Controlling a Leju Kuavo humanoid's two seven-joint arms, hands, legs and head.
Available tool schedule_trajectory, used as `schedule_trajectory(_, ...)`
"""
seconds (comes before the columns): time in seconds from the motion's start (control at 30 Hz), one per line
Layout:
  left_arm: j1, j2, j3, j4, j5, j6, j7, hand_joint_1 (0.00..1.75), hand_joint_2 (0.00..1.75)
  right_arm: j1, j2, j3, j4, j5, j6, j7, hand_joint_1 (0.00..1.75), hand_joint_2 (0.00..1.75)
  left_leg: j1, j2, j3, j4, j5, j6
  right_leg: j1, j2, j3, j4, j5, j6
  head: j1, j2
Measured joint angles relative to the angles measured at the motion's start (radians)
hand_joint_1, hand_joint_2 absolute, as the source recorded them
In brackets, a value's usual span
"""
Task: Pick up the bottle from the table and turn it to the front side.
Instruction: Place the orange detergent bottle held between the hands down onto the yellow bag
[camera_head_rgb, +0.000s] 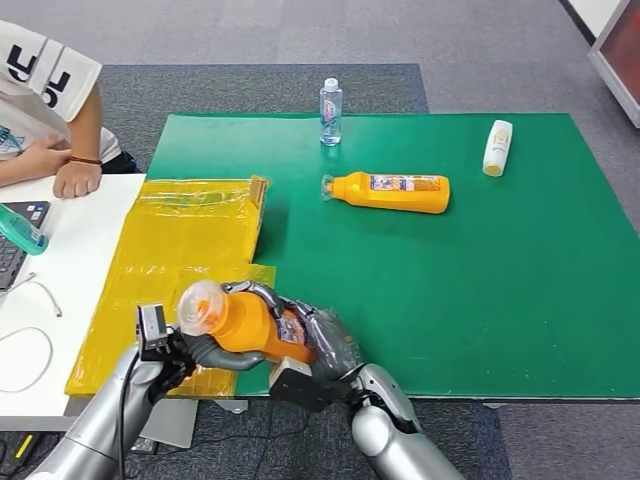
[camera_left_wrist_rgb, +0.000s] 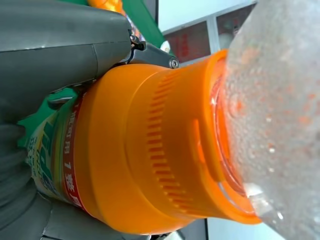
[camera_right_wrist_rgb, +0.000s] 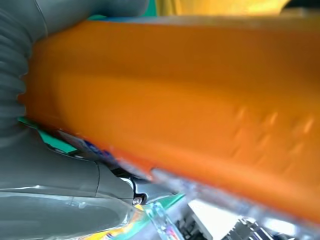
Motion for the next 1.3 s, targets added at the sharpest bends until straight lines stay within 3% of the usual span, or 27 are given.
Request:
schedule_trajectory(0.07,0.011,-0.001,-0.002,-0.026,-0.011,0.017,0.000,1.75,1.75,0.009,0.000,-0.025,-0.012,-0.033,0.019,-0.004,0.00,1.75,0.000,0.000,0.000,0.000,0.000,0.000,0.000,0.000,0.000,0.000,0.000,0.000,0.000,0.000)
schedule_trajectory(0.3,0.015,0.013,-0.026,-0.109,-0.051,0.094,-0.001,1.75,1.75,0.027,-0.002,-0.133,-0.047,-0.110,0.070,-0.009,0.00,1.75,0.000,0.000,0.000,0.000,0.000,0.000,0.000,0.000,0.000,0.000,0.000,0.000,0.000,0.000)
schedule_trajectory(0.53,0.000,0.064,-0.112,-0.161,-0.098,0.197,-0.001,1.75,1.75,0.024,-0.004,-0.233,-0.066,-0.138,0.084,-0.010,0.00,1.75,0.000,0.000,0.000,0.000,0.001,0.000,0.000,0.000,0.000,0.000,0.001,0.000,0.000,0.000)
schedule_trajectory(0.87,-0.015,0.152,-0.239,-0.169,-0.145,0.271,-0.001,1.75,1.75,-0.005,-0.015,-0.375,-0.101,-0.199,0.092,-0.035,0.00,1.75,0.000,0.000,0.000,0.000,0.001,0.000,0.000,0.000,-0.001,0.000,0.001,0.000,0.000,0.000)
schedule_trajectory(1.1,-0.090,0.266,-0.311,-0.113,-0.245,0.250,-0.002,1.75,1.75,-0.033,-0.024,-0.449,-0.122,-0.222,0.127,-0.048,0.00,1.75,0.001,0.001,0.000,0.000,0.002,-0.001,0.001,0.001,-0.002,0.000,0.002,-0.001,0.000,0.000)
schedule_trajectory(1.3,-0.229,0.397,-0.363,-0.065,-0.274,0.188,0.009,1.75,1.75,-0.055,-0.026,-0.460,-0.106,-0.215,0.143,-0.062,0.00,1.75,0.004,0.001,0.001,0.000,0.002,-0.004,0.004,0.002,0.000,0.001,0.004,-0.004,0.000,0.000)
